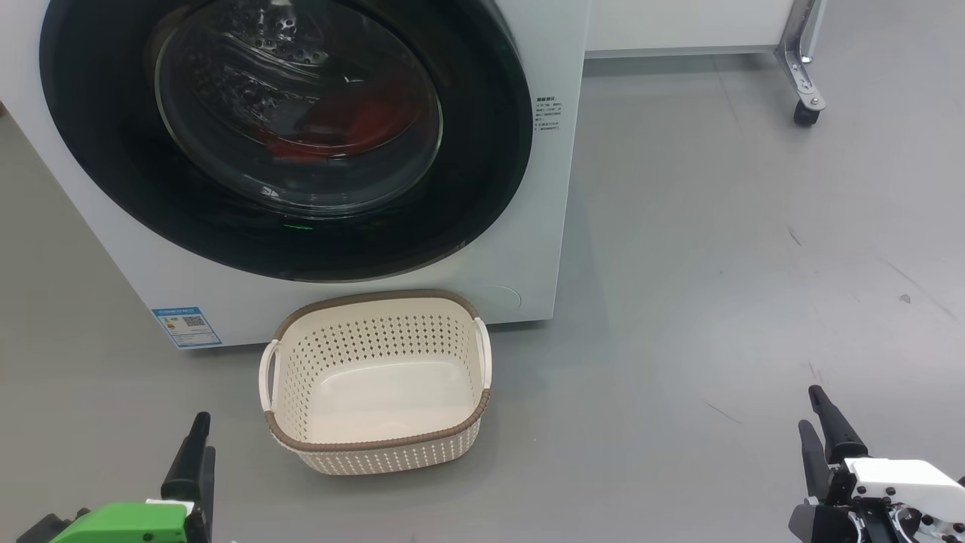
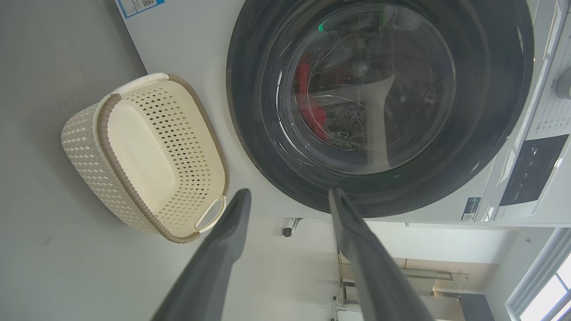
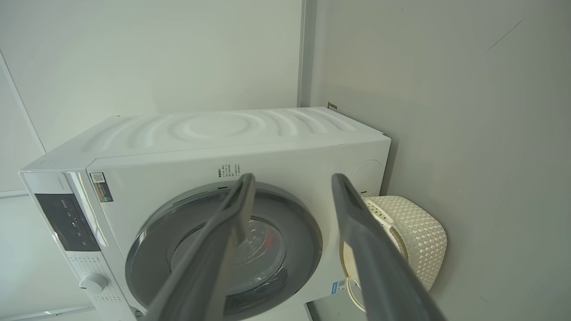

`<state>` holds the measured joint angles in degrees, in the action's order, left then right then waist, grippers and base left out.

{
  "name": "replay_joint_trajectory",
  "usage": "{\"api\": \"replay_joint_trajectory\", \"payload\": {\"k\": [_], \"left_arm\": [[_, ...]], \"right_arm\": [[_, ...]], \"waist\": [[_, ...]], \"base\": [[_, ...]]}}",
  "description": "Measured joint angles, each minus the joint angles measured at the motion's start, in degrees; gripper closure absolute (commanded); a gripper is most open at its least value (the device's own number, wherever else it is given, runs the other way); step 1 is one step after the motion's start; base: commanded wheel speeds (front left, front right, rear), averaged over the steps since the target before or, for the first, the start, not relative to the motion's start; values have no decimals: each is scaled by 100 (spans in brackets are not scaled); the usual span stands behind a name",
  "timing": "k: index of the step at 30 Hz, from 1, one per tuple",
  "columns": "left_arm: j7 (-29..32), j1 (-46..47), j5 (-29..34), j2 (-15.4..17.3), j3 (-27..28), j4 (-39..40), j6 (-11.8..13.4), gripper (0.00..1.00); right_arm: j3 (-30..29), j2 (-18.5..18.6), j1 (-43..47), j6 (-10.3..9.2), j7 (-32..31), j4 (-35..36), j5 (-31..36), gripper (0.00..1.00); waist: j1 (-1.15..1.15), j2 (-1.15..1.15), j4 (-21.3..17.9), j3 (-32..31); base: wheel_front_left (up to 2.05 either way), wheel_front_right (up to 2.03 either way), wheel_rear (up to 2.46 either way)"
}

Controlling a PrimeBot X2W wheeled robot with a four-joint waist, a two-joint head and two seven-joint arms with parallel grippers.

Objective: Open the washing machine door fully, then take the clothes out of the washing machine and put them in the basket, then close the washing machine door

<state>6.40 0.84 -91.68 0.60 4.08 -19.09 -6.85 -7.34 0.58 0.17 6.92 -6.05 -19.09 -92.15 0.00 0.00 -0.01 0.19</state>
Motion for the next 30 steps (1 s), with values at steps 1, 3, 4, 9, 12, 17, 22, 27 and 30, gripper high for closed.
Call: {"api": "replay_joint_trajectory", "payload": {"k": [1,3,4,9,12,17,22,27,30], "left_arm": [[0,0,0,0,0,0,0,0],[-30,0,1,0,-16,19,0,0],[-51,0,2,0,-23,30,0,0],[-141,1,18,1,-69,94,0,0],[-183,1,54,2,-111,132,0,0],[-254,2,103,4,-192,197,0,0],[-372,4,170,8,-255,276,0,0],[-498,7,426,31,-355,342,0,0],[-555,9,521,53,-413,385,0,0]], "right_arm": [[0,0,0,0,0,0,0,0],[3,1,0,0,8,7,8,0],[7,1,0,0,18,12,10,0],[26,1,-1,0,62,36,65,0],[37,3,-2,0,86,70,109,0],[67,9,-7,0,147,125,197,0],[138,58,-18,0,235,188,400,0],[235,116,-23,1,354,245,627,0],[292,154,-27,1,411,274,783,0]], "waist": [[0,0,0,0],[0,0,0,1],[0,0,-1,1],[0,0,-3,4],[0,0,-4,7],[0,0,-4,11],[0,0,-1,17],[0,0,8,26],[0,0,14,33]], "base": [[0,0,0],[0,0,0],[0,0,0],[0,0,0],[0,0,0],[0,0,0],[0,0,0],[0,0,0],[0,0,0]]}}
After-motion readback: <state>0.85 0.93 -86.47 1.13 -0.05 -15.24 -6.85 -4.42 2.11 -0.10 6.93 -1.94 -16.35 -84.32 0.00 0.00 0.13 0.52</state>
